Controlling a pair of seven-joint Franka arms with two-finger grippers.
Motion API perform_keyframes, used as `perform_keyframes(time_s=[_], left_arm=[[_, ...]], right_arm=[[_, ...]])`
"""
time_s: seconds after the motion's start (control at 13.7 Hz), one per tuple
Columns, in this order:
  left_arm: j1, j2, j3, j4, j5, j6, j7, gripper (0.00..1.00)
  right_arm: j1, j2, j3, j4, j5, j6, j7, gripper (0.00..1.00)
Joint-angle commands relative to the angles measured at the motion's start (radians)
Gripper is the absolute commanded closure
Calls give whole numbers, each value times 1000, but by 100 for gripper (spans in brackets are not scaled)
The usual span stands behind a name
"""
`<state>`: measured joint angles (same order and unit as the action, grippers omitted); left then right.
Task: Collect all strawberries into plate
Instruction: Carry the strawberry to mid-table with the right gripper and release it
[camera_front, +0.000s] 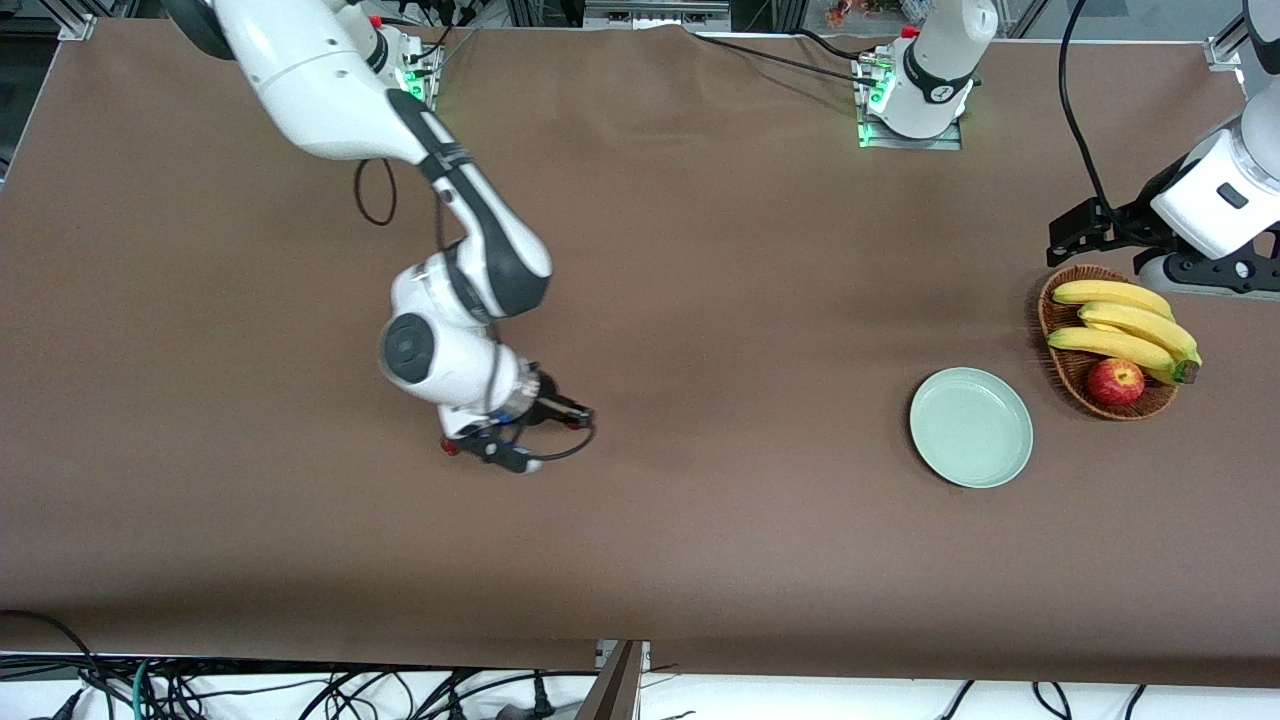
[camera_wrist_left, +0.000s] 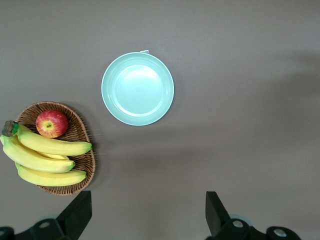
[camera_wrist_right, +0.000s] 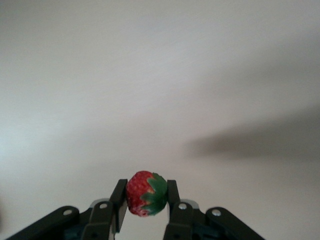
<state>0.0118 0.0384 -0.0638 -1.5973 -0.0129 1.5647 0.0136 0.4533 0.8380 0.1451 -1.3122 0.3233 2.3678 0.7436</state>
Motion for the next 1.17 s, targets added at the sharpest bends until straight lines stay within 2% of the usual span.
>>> perform_keyframes(time_s=[0.0,0.22,0.37,0.44,0.58,0.66,0.8,0.88,1.1], left_arm=[[2,11,2,30,-13,-23,16,0],[2,11,2,30,-13,-26,16,0],[2,11,2,30,-15,-26,16,0],[2,11,2,30,-13,-26,16,0],[2,11,1,30,-15,-26,16,0],[2,11,1,28,-15,-26,17,0],[-4,21,-1,30,-15,-15,26,0],[-9,50,-1,33,-16,-15,25,0],[-16,99,-2,45,-22,-15,25,0]], right_arm=[[120,114,2,129,14,126,165,70],[269,211,-4,156,7,391,328,64],[353,263,-41,156,5,522,379,64],[385,271,-73,156,5,531,401,63],[400,271,-88,154,5,530,421,57],[400,271,-88,154,5,530,421,44],[401,265,-88,151,2,528,419,26],[400,259,-88,151,2,527,418,20],[380,231,-99,151,2,486,404,19]])
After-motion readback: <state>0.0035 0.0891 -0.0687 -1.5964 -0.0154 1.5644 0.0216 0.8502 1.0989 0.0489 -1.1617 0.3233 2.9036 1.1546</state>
